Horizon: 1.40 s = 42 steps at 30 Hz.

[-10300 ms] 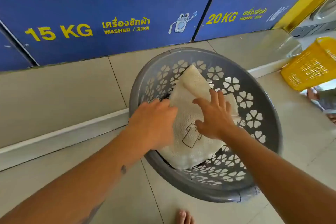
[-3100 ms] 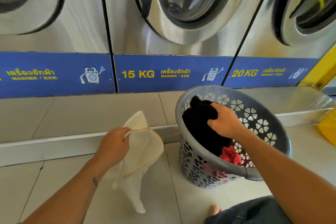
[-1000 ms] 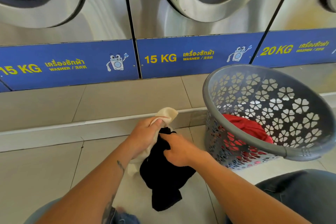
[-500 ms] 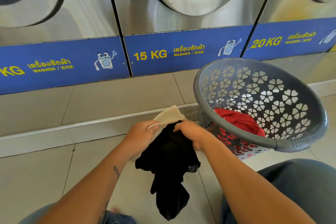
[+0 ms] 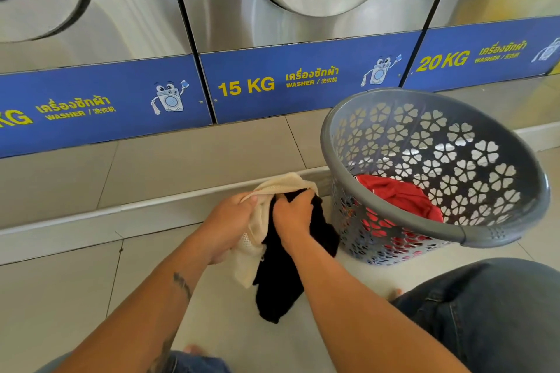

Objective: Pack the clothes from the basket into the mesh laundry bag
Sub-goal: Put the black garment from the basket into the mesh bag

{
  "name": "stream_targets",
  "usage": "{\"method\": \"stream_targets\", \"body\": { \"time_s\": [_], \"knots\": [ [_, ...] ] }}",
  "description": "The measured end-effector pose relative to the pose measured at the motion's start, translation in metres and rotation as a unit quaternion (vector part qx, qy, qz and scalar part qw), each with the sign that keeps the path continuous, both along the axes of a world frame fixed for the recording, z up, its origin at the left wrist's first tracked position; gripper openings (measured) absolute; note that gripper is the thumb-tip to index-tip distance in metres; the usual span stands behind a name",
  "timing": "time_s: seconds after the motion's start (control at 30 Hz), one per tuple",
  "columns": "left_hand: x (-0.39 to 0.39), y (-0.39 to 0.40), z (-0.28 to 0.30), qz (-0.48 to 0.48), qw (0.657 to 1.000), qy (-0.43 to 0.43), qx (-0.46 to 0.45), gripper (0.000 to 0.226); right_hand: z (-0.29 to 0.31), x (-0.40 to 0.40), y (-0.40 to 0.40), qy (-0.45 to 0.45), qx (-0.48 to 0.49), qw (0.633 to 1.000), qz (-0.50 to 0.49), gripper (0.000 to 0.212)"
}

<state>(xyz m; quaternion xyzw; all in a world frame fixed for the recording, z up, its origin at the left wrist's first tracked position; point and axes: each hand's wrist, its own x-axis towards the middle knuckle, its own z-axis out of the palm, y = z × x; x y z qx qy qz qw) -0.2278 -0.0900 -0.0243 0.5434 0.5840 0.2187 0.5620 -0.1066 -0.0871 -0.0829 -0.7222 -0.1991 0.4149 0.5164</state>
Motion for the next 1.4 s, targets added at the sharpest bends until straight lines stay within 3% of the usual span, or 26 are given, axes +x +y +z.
{"method": "stream_targets", "body": {
  "time_s": [0.1, 0.2, 0.27, 0.37, 0.43, 0.5, 0.57, 0.67, 0.77, 0.83, 0.93, 1.03, 1.13, 1.2, 1.27, 1.4],
  "knots": [
    [-0.001, 0.003, 0.001, 0.029, 0.999, -0.023, -0.015, 0.028, -0.014, 0.001, -0.002, -0.156, -0.051, 0.97, 0.177, 0.072],
    [0.001, 0.005, 0.002, 0.038, 0.999, -0.001, 0.034, 0.028, -0.029, 0.008, -0.007, -0.264, -0.13, 0.902, 0.315, 0.085],
    [0.003, 0.003, 0.0, 0.03, 0.997, 0.028, 0.059, 0.028, -0.039, 0.013, -0.007, -0.293, -0.224, 0.834, 0.411, 0.089],
    [0.002, 0.001, -0.003, -0.009, 0.99, 0.109, 0.091, 0.029, -0.053, 0.015, -0.004, -0.312, -0.326, 0.713, 0.536, 0.077],
    [-0.002, 0.001, -0.006, -0.037, 0.981, 0.165, 0.094, 0.031, -0.058, 0.012, -0.003, -0.318, -0.311, 0.685, 0.577, 0.056],
    [-0.006, 0.003, -0.01, -0.052, 0.977, 0.192, 0.078, 0.03, -0.047, 0.01, -0.006, -0.338, -0.216, 0.701, 0.59, 0.032],
    [-0.011, 0.004, -0.015, -0.063, 0.974, 0.21, 0.061, 0.031, -0.032, 0.013, -0.011, -0.335, -0.137, 0.74, 0.567, 0.023],
    [-0.016, 0.002, -0.023, -0.089, 0.966, 0.239, 0.038, 0.03, -0.018, 0.023, -0.029, -0.371, -0.053, 0.789, 0.487, 0.041],
    [-0.021, -0.004, -0.027, -0.109, 0.962, 0.251, 0.009, 0.031, -0.028, 0.034, -0.058, -0.467, -0.064, 0.765, 0.438, 0.055],
    [-0.024, -0.006, -0.026, -0.1, 0.965, 0.241, -0.01, 0.032, -0.044, 0.039, -0.076, -0.39, -0.157, 0.781, 0.462, 0.081],
    [-0.027, -0.006, -0.023, -0.067, 0.979, 0.192, -0.035, 0.031, -0.07, 0.042, -0.098, -0.182, -0.249, 0.83, 0.466, 0.123],
    [-0.025, -0.003, -0.02, -0.037, 0.989, 0.133, -0.052, 0.031, -0.081, 0.035, -0.11, -0.131, -0.236, 0.85, 0.452, 0.132],
    [-0.021, -0.001, -0.016, -0.024, 0.993, 0.107, -0.048, 0.03, -0.086, 0.025, -0.107, -0.143, -0.158, 0.89, 0.402, 0.116],
    [-0.019, 0.0, -0.014, -0.032, 0.993, 0.108, -0.042, 0.03, -0.086, 0.018, -0.102, -0.175, -0.089, 0.912, 0.359, 0.089],
    [-0.016, 0.0, -0.011, -0.051, 0.99, 0.124, -0.033, 0.031, -0.077, 0.011, -0.093, -0.218, -0.064, 0.913, 0.34, 0.064],
    [-0.006, -0.002, -0.001, -0.103, 0.985, 0.139, -0.006, 0.031, -0.055, -0.003, -0.072, -0.264, 0.008, 0.901, 0.344, 0.048]
  ]
}}
